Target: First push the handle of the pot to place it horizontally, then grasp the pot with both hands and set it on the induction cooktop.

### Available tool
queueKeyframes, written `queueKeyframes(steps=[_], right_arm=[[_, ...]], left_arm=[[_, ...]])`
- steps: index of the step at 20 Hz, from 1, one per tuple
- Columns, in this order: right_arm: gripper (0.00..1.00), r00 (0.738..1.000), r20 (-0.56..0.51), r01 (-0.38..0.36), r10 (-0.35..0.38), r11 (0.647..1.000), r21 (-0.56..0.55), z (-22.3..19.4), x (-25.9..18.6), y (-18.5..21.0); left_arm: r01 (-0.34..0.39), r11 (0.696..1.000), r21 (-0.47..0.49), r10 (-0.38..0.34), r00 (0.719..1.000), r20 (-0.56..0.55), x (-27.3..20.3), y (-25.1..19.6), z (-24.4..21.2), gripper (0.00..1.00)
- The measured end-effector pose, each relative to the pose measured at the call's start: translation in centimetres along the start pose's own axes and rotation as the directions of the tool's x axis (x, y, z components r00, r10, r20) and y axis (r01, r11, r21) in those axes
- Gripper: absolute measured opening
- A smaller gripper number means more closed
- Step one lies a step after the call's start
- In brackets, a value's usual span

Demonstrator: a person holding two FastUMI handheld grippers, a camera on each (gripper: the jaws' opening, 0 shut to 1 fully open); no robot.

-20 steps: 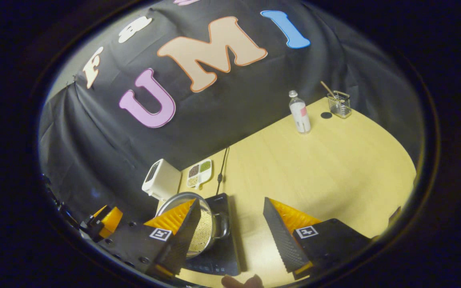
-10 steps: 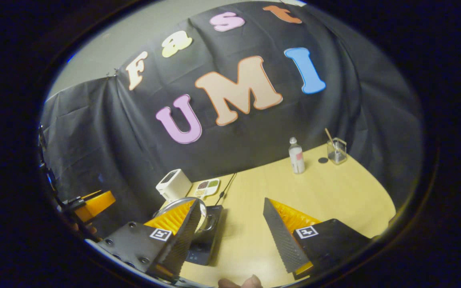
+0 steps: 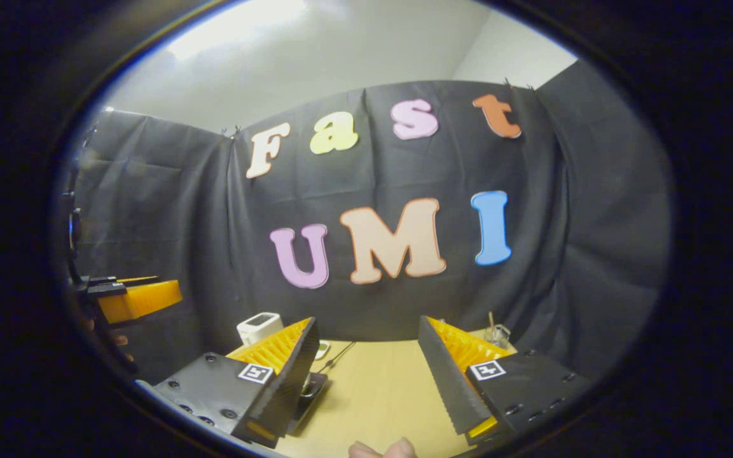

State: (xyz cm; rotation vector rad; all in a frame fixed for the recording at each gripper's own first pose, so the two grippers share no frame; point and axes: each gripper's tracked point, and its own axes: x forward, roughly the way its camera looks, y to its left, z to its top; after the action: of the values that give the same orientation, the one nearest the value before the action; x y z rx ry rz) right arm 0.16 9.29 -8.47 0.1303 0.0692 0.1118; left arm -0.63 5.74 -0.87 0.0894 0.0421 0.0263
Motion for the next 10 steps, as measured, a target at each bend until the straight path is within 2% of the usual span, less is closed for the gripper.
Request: queueKeyframes(steps=[3,8,10], right_arm=[[0.90,0.999,0.053,-0.001,0.003,0.999,-0.037,1.3,-2.5,1.1],[0.92,0.998,0.044,0.043,-0.039,0.994,-0.099,0.6,-6.3,1.6],[0.96,0.998,0.044,0.044,-0.039,0.992,-0.120,0.7,-7.2,2.1]], left_arm=[[-0.001,0.999,-0.049,0.001,1.000,-0.001,-2.3,0.2,0.3,0.81],[-0.003,0.999,-0.039,0.003,1.000,-0.010,-6.5,1.7,-0.8,0.82],[-0.007,0.999,-0.048,0.007,1.000,-0.001,-7.2,2.3,-0.7,0.82]])
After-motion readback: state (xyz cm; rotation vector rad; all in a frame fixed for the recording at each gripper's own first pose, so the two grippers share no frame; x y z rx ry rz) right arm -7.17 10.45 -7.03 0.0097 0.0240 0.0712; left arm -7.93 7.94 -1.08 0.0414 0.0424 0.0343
